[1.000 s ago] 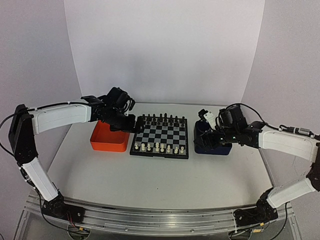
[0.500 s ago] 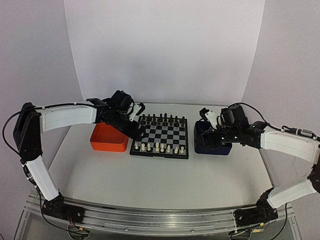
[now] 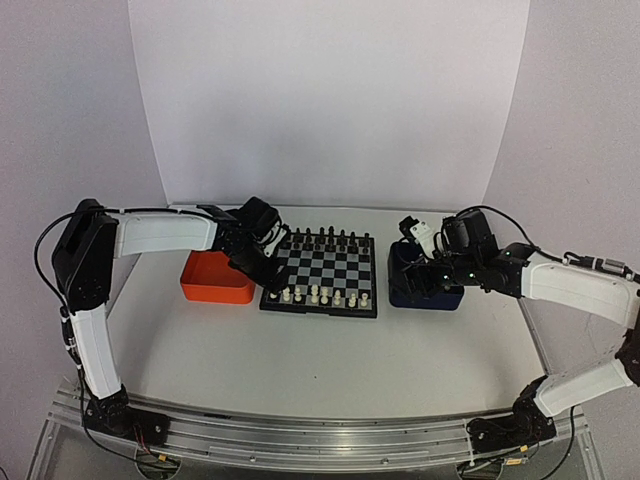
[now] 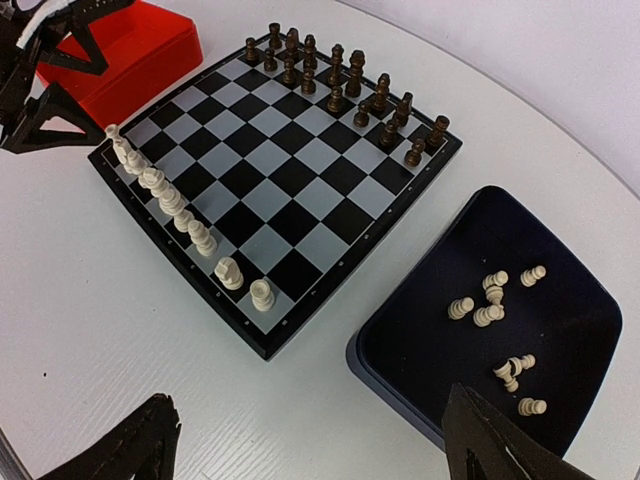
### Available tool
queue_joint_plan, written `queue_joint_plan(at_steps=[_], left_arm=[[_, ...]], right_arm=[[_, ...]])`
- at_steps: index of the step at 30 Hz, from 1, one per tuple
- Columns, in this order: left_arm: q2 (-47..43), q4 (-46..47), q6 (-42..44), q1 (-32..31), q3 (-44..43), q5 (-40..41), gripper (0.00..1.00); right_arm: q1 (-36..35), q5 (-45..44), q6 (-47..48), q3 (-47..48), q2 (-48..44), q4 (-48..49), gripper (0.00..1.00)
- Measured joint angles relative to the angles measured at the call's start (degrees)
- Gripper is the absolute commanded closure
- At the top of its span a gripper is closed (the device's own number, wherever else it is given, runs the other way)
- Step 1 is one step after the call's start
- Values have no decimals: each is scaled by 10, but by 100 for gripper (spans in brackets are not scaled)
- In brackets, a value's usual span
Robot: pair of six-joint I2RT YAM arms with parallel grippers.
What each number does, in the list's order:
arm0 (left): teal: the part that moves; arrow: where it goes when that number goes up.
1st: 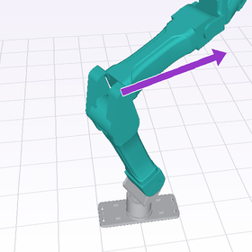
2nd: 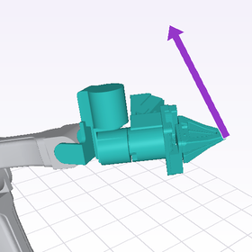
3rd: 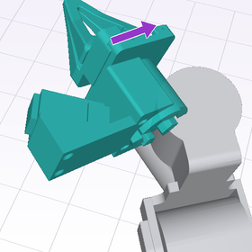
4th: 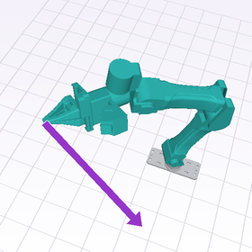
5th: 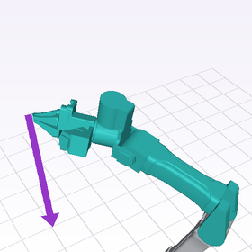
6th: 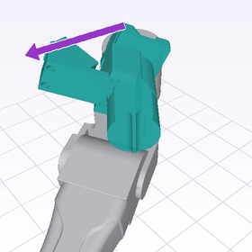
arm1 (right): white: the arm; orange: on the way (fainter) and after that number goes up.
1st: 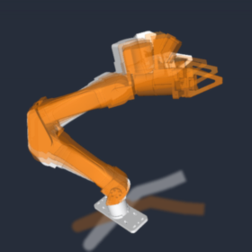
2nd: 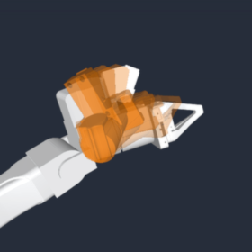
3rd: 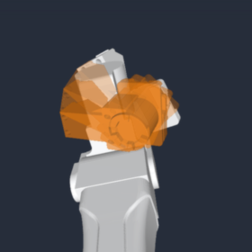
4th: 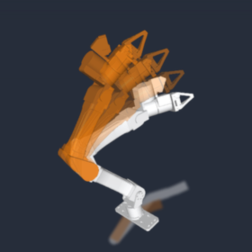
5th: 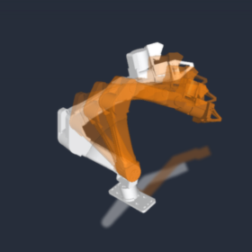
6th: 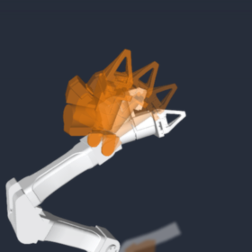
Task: Set up the chess pieces on the board
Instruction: Adjust the chess piece on the chessboard.
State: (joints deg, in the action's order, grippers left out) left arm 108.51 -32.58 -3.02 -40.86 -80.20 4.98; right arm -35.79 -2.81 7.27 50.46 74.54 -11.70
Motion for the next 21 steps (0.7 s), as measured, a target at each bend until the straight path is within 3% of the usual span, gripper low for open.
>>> queue_joint_plan(at_steps=[21], left_arm=[[38,-8,-8,0,-23,-3,0]], right_arm=[[0,-2,0,-3,-1,0,11]])
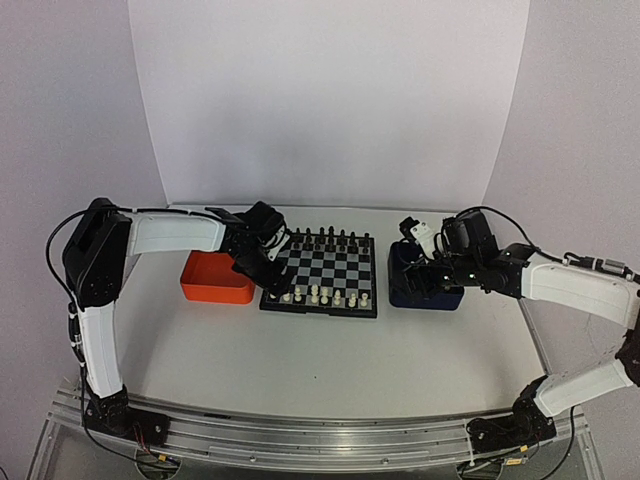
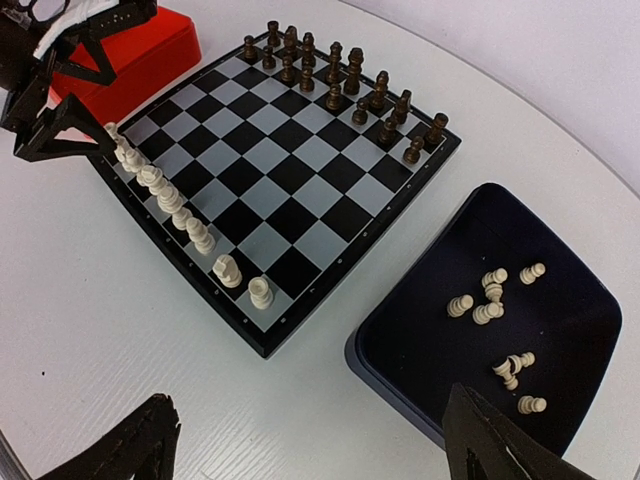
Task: Set up the chess pieces on the board
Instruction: Adjust the chess piece on the chessboard.
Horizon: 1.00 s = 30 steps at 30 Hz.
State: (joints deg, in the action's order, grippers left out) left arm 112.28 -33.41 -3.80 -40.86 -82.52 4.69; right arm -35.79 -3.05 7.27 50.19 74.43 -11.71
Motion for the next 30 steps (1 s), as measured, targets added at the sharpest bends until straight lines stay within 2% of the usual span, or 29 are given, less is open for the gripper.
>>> queue_joint_plan(at_steps=[30], left_arm=[[18,0,-23,0,-12,5,0]], right_arm=[[0,-10,1,-1,0,0,11]])
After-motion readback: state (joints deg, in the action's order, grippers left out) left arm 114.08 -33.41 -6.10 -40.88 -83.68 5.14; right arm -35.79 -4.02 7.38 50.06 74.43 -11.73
